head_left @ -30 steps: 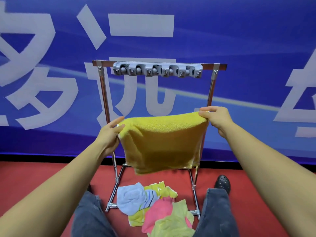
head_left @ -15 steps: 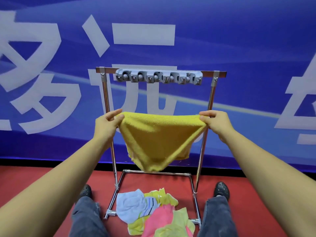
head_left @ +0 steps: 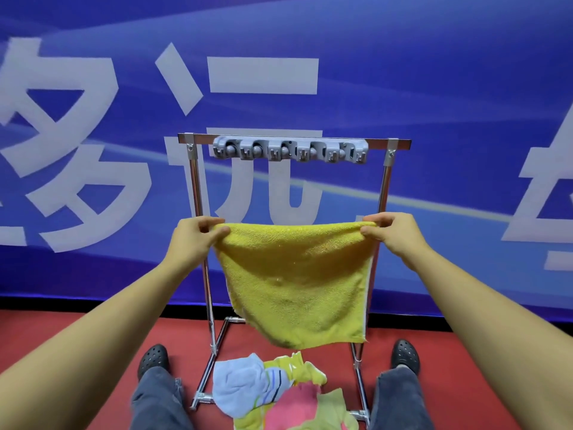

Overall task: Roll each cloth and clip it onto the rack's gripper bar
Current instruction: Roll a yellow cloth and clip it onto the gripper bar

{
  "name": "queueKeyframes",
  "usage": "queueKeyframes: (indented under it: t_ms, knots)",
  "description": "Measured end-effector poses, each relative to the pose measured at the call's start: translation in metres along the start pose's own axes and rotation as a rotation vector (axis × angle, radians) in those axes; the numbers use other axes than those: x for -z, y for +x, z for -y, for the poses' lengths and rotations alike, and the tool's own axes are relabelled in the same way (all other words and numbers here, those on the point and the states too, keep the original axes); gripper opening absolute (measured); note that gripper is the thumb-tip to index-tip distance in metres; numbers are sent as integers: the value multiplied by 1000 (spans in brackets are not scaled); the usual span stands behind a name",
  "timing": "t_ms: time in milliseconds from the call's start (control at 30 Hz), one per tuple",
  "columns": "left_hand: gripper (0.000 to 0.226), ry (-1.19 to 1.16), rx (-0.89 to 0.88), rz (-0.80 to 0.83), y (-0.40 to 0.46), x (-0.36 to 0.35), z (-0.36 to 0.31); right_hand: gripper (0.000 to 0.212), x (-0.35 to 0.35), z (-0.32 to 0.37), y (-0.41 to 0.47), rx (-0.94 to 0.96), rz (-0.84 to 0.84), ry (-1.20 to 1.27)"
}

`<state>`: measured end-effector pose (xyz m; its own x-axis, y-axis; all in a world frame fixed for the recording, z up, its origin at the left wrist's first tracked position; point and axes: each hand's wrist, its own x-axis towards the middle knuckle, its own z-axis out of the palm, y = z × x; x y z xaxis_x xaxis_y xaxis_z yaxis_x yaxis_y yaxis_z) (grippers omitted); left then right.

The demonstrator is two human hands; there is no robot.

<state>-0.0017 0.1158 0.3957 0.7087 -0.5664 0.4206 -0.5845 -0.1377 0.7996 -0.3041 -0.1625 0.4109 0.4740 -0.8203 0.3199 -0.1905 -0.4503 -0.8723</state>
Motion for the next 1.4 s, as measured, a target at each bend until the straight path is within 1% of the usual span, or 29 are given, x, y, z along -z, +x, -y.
queueKeyframes:
  t_ms: [100,233,267,333,367,433,533,667,733,800,933,1033,1100,1200,1333,1367,1400]
  knots:
    - [32,124,-19,38,2,2,0,29,1,1,-2,11,40,-99]
    - [30,211,-22,179,0,6,-3,31,4,3,-4,23,108,-291]
    - [27,212,-26,217,-1,8,-4,30,5,2,-3,27,122,-334]
    - [11,211,-37,272,-3,10,-4,24,7,0,-3,31,134,-384]
    - [8,216,-47,288,-4,11,-5,21,8,-1,-2,27,134,-395]
    - [15,240,-73,280,-4,10,-5,18,8,-3,-2,19,132,-421]
    - [6,272,-74,226,-2,6,-4,17,5,-3,-4,22,104,-432]
    - [14,259,-41,154,0,1,-2,19,4,-6,-5,48,79,-444]
    - [16,224,-53,144,1,2,-1,20,7,-10,-6,32,97,-355]
    - [16,131,-64,130,2,5,1,21,11,-15,-9,-14,125,-154]
    - [21,-262,42,71,-1,5,3,31,14,-16,-20,-103,188,222]
    - [25,-464,109,-40,-2,1,3,24,10,-17,-24,-123,102,281]
    - [24,-510,133,-87,-2,-2,4,22,5,-20,-25,-139,49,334]
    - [21,-513,156,-90,-4,-8,13,23,-3,-28,-28,-148,-4,488]
    - [21,-503,193,-100,-11,-17,36,34,-15,-51,-36,-210,14,632]
    - [22,-497,206,-107,-15,-20,43,33,-19,-59,-39,-226,26,651]
    - [22,-490,222,-111,-19,-23,51,28,-23,-67,-44,-242,35,668]
